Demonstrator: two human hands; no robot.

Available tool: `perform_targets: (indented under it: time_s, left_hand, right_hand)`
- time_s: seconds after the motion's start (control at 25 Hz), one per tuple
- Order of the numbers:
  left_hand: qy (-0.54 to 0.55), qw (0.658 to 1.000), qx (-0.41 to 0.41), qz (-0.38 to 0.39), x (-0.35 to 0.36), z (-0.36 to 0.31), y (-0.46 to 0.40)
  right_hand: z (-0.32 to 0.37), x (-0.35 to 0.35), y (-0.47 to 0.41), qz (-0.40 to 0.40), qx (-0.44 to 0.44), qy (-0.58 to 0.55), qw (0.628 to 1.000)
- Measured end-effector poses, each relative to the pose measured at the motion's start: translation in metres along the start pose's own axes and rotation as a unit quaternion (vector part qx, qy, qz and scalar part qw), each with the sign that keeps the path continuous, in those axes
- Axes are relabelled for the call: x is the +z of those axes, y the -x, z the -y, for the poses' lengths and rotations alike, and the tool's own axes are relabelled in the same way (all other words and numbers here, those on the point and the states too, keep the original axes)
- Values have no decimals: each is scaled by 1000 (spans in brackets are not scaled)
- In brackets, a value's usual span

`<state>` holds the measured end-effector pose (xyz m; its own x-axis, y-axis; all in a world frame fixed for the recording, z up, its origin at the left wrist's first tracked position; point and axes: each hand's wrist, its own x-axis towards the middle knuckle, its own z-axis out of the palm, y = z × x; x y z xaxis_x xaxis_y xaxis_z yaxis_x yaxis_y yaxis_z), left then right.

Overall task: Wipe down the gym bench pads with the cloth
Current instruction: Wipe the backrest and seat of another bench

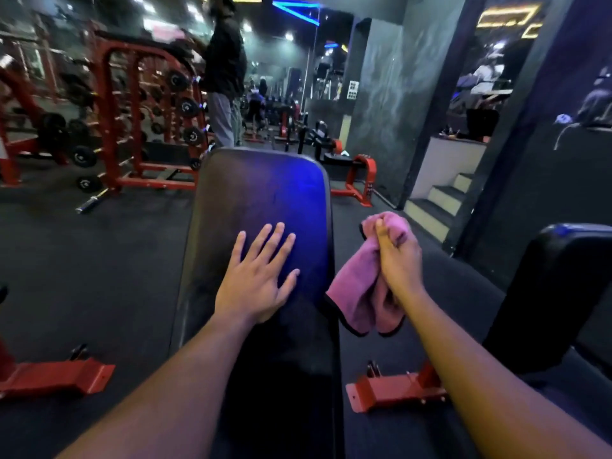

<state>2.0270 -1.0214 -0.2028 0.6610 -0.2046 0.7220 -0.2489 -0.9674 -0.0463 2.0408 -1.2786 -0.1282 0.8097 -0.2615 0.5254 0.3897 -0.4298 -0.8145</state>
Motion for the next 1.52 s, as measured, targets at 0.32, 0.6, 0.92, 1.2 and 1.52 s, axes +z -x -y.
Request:
perform_targets:
  time_s: [0.32, 0.6, 0.92, 1.2, 1.52]
  left_hand:
    - [-3, 1000, -6, -7, -3, -1, 3]
    - [-13, 1000, -9, 22, -11, -10, 7]
    - [-1, 1000, -11, 21, -14, -6, 6]
    - [-7, 999, -12, 53, -19, -10, 7]
    - [11, 999, -8, 53, -20, -10, 7]
  right_hand:
    - [-35, 64, 83, 105, 32, -23, 994]
    - [-56, 16, 213, 131, 36, 37, 990]
    - [-18, 68, 92, 72, 20, 121, 990]
    - [-68, 4, 242, 143, 13, 74, 987]
    - [-30, 53, 181, 25, -4, 199, 980]
